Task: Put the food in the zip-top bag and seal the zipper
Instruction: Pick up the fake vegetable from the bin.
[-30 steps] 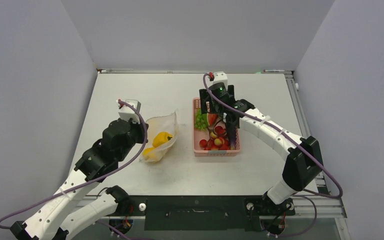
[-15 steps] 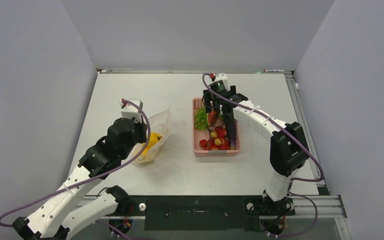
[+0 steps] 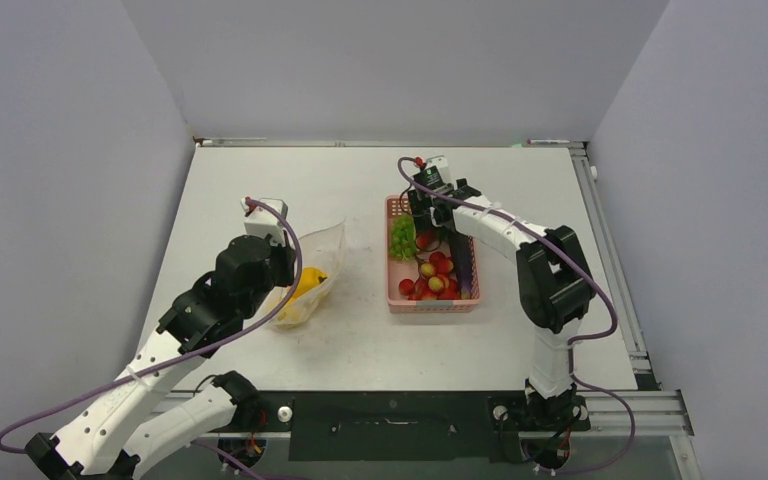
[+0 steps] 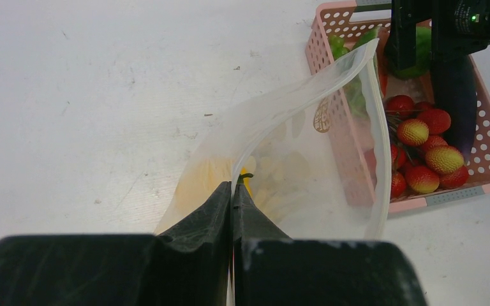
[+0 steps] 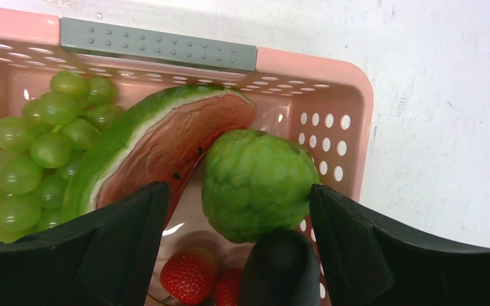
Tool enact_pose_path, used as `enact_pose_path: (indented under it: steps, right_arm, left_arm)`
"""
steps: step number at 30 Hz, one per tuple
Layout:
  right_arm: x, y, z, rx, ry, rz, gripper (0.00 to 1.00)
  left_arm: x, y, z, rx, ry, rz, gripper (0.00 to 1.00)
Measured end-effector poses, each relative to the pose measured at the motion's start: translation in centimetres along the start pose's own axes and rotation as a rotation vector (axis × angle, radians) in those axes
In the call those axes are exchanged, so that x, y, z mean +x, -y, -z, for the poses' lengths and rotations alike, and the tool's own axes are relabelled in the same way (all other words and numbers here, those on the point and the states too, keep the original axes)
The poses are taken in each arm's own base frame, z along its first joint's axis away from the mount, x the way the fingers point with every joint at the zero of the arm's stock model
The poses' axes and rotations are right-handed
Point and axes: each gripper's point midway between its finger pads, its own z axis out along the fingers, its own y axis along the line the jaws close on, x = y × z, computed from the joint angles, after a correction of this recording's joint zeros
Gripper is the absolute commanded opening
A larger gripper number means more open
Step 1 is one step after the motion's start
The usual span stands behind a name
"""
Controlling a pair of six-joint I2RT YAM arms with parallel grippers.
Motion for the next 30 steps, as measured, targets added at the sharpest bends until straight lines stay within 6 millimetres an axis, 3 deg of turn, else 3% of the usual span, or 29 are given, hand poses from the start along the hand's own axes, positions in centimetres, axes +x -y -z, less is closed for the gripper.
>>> enact_pose_path:
  steps: [14,18,24,30]
  right_arm:
    - [0.3,0.5,-1.5,0.067,-0.032,0.042,0.78]
    - [0.5,0.7,-1.7,0.078,-0.04,0.047,0.71]
    - [0.6,0.8,-1.8,0.089,-0.043,0.053,0.48]
    - [0.6,0.8,-1.8,0.088,-0.041,0.052,0.4]
  left_arm:
    - [0.1,0.2,0.0,0.014,-0.005,0.0,0.0]
    - [0.1,0.2,0.0,0.014,-0.005,0.0,0.0]
    - [0.1,0.2,0.0,0.014,-0.005,-0.001,0.0]
    - [0.1,0.3,0.0,0.014,-0.005,0.0,0.0]
